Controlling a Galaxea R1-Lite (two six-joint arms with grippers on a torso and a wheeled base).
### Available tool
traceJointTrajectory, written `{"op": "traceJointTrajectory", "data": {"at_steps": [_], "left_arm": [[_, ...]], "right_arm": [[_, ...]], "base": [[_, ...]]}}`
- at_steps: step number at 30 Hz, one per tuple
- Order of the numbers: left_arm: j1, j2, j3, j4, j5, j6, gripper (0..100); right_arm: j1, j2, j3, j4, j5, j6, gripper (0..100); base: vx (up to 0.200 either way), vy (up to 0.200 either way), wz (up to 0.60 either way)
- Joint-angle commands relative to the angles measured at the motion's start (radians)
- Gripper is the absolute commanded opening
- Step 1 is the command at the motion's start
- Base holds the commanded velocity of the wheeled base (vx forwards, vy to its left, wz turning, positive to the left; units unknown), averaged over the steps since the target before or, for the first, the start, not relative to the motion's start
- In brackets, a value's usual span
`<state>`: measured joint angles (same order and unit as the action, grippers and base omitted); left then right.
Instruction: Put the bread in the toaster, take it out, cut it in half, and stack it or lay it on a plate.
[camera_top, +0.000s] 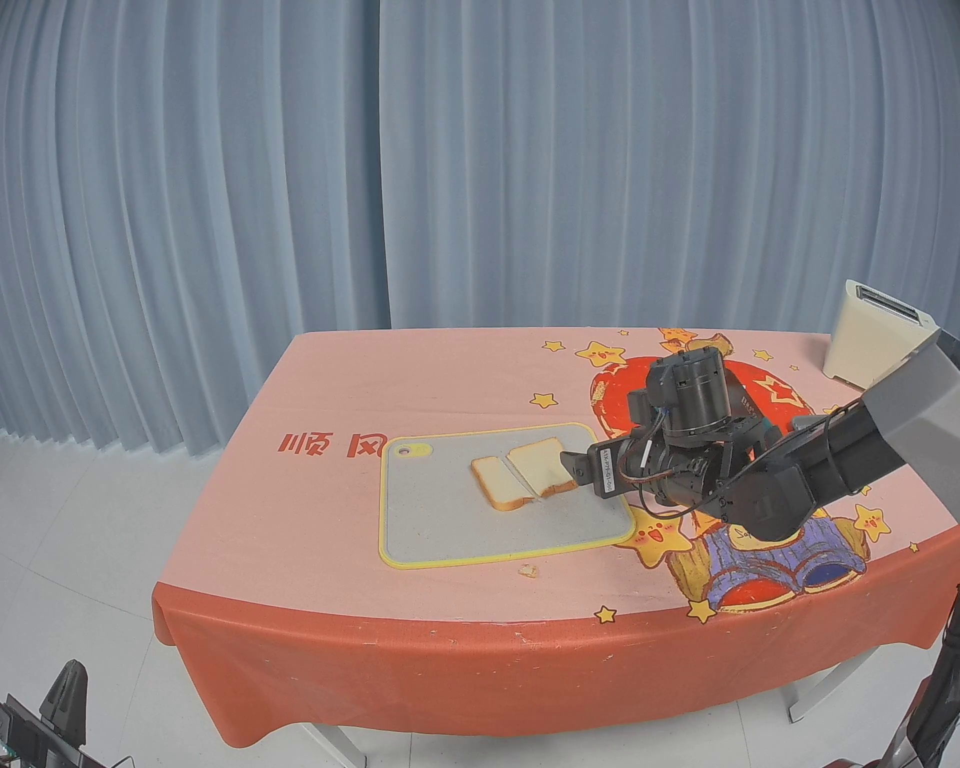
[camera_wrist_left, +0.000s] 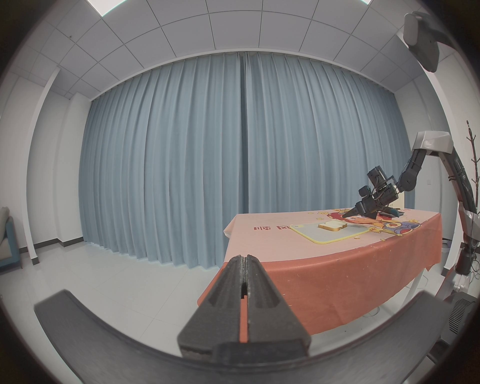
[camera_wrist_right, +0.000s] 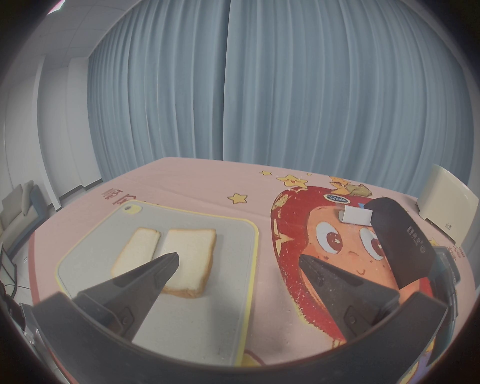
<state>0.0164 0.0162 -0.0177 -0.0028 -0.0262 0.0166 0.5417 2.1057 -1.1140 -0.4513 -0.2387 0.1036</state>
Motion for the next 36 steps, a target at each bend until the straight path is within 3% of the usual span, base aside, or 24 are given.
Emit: {"op": "traceJointTrajectory", "data": {"at_steps": [1, 36], "left_arm": [[0.0, -0.016, 0.018, 0.0, 0.0, 0.0, 0], [0.0, -0.016, 0.018, 0.0, 0.0, -0.001, 0]], "right_arm": [[-0.002, 0.039, -0.009, -0.001, -0.001, 0.001, 100], [-0.023, 0.091, -0.036, 0.0, -0.002, -0.002, 100]], "base": [[0.0, 0.0, 0.0], [0.0, 0.0, 0.0]]}}
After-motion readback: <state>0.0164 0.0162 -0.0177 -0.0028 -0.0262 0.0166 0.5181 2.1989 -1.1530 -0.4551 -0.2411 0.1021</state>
